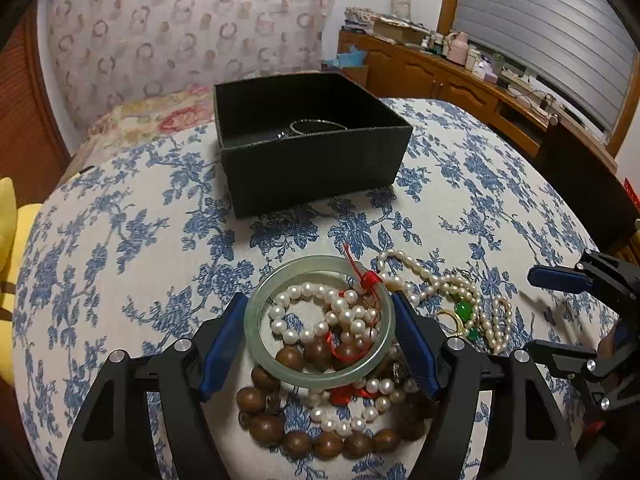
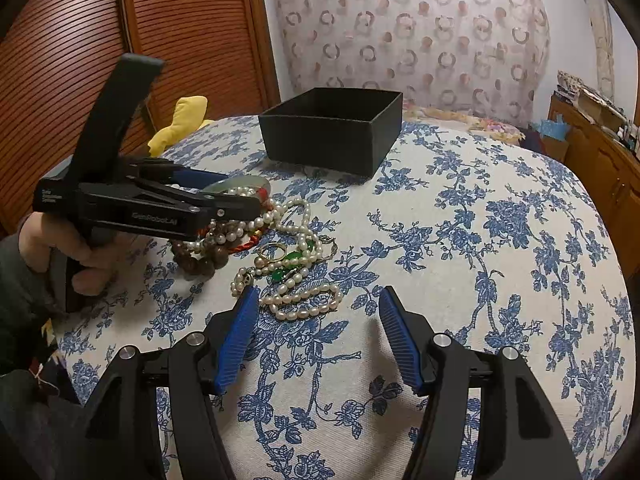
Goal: Organize jewelry
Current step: 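Grasp the green jade bangle with the left tool while the right tool grasps a pearl strand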
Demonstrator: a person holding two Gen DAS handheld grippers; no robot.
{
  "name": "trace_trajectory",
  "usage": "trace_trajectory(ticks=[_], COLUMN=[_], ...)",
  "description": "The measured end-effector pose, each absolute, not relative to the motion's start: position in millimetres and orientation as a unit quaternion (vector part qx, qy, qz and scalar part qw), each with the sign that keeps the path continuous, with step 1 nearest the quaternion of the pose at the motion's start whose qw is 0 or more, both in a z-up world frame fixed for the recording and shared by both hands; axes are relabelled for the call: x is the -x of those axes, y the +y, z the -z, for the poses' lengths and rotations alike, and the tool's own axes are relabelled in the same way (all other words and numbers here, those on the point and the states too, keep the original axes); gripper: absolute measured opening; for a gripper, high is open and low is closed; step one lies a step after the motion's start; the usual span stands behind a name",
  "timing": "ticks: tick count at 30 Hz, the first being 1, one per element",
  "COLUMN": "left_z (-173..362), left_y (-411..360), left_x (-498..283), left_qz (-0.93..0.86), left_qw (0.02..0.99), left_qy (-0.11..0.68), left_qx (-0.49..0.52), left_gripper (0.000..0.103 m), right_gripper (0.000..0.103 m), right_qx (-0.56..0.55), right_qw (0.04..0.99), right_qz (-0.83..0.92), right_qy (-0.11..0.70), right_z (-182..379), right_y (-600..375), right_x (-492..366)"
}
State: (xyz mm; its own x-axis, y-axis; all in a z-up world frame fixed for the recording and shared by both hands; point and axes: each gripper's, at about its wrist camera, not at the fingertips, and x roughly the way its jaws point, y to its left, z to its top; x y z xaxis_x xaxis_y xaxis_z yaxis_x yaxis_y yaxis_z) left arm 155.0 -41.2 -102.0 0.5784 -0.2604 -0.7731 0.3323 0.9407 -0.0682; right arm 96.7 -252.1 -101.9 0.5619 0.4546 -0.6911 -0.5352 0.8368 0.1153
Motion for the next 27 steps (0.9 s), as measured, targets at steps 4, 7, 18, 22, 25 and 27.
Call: trace_trajectory(ticks=[4, 7, 18, 22, 25, 27], left_z=[92, 84, 76, 79, 80, 81], left_y=[-34, -27, -12, -9, -7, -4], left_x=[-138, -124, -91, -89, -88, -88], left_qz=[0.160, 0.158, 0.151, 0.150, 0.151, 0.151], left_qw=[0.898, 0.906, 0.916, 0.916, 0.916, 0.916], left_qy=[0.408, 0.393, 0.371, 0.372, 0.372, 0.372], left_qx=[-0.037, -0.025, -0.005, -0.003, 0.001, 0.004], left_gripper=[0.069, 0.069, 0.069, 0.069, 0.069, 0.069], right_gripper=[0.065, 0.060, 0.037, 0.030, 0.029, 0.026], right_qx=[0.061, 0.075, 0.133, 0.153, 0.162, 0.174], right_qw=[0.882, 0.882, 0.858, 0.846, 0.844, 0.841], right_qz=[-0.280, -0.284, -0.337, -0.346, -0.345, -0.341], right_qy=[0.373, 0.368, 0.364, 0.375, 0.377, 0.383], right_z=[102, 100, 95, 101, 103, 105], right_y=[-251, -247, -204, -194, -193, -190], right_x=[-96, -93, -86, -88, -89, -90])
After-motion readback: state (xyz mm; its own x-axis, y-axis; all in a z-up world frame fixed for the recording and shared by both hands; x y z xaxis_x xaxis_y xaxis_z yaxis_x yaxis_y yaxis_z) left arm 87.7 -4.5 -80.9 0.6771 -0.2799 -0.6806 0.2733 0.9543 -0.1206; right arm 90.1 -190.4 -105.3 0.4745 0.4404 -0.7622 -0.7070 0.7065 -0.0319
